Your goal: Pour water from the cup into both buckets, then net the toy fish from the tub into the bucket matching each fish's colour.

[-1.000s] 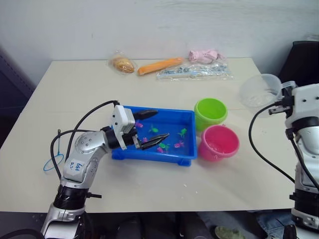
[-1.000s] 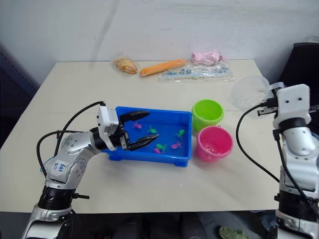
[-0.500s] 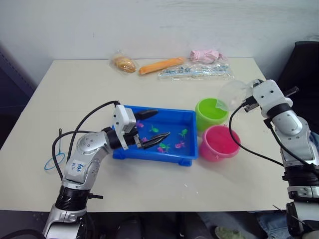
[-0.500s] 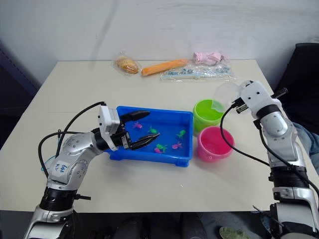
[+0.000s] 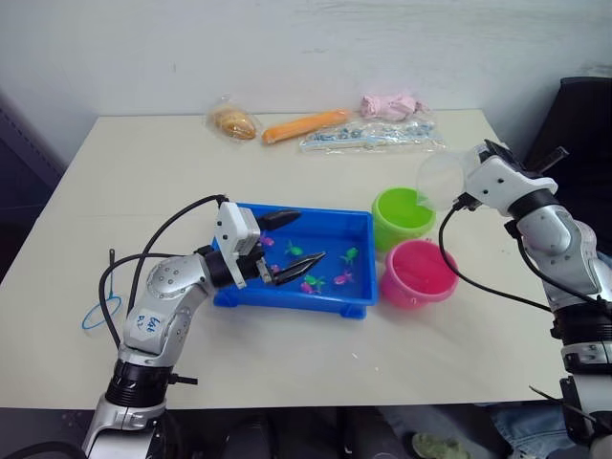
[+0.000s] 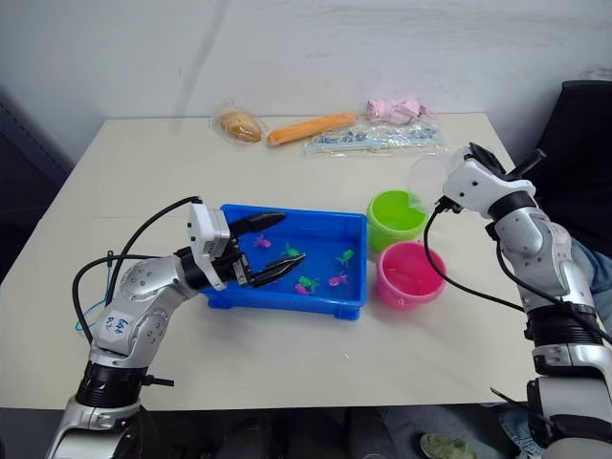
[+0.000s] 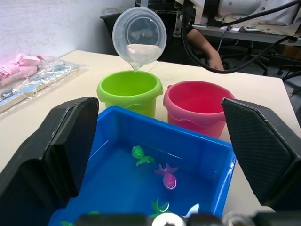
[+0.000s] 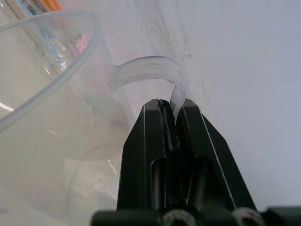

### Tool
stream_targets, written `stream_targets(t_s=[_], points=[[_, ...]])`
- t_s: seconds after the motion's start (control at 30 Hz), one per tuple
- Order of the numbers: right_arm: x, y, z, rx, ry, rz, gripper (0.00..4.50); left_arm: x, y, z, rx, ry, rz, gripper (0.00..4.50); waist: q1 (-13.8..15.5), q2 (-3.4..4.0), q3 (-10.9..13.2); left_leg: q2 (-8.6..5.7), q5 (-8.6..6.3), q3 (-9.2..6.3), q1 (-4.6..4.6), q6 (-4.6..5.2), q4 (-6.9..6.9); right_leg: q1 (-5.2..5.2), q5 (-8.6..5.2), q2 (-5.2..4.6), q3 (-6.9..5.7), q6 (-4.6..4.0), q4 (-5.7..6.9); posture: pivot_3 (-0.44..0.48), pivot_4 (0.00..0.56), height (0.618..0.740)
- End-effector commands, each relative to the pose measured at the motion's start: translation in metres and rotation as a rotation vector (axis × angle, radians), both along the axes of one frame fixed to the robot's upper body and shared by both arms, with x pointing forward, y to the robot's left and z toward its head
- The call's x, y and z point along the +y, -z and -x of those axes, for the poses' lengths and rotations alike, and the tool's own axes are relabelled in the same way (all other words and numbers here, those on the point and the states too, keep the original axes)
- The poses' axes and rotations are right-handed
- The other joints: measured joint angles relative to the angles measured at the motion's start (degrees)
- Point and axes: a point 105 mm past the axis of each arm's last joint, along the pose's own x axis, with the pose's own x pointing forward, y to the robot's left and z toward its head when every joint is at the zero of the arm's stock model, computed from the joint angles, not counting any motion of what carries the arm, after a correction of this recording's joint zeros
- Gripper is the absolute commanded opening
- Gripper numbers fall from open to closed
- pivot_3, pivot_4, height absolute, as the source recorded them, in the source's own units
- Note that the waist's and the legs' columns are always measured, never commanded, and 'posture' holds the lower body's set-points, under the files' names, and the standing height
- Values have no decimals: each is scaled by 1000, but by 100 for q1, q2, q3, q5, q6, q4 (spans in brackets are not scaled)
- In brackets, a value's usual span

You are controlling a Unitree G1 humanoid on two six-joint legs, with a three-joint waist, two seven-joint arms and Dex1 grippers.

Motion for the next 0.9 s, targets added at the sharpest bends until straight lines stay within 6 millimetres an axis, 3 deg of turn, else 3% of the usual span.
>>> stream_targets(t_s=[0.03,0.9], points=[[4,-21,4,-93,-12,59,64,-4,-8,7,-40,20,10,4500,-1,0,0,0,0,0,0,0,0,0,0,0,0,0,0,0,150,740],[26,-21,6,-191,-54,265,64,-2,-10,7,-53,11,0,4500,-32,-1,1,2,1,1,0,-1,0,0,0,-2,0,0,0,0,150,740]])
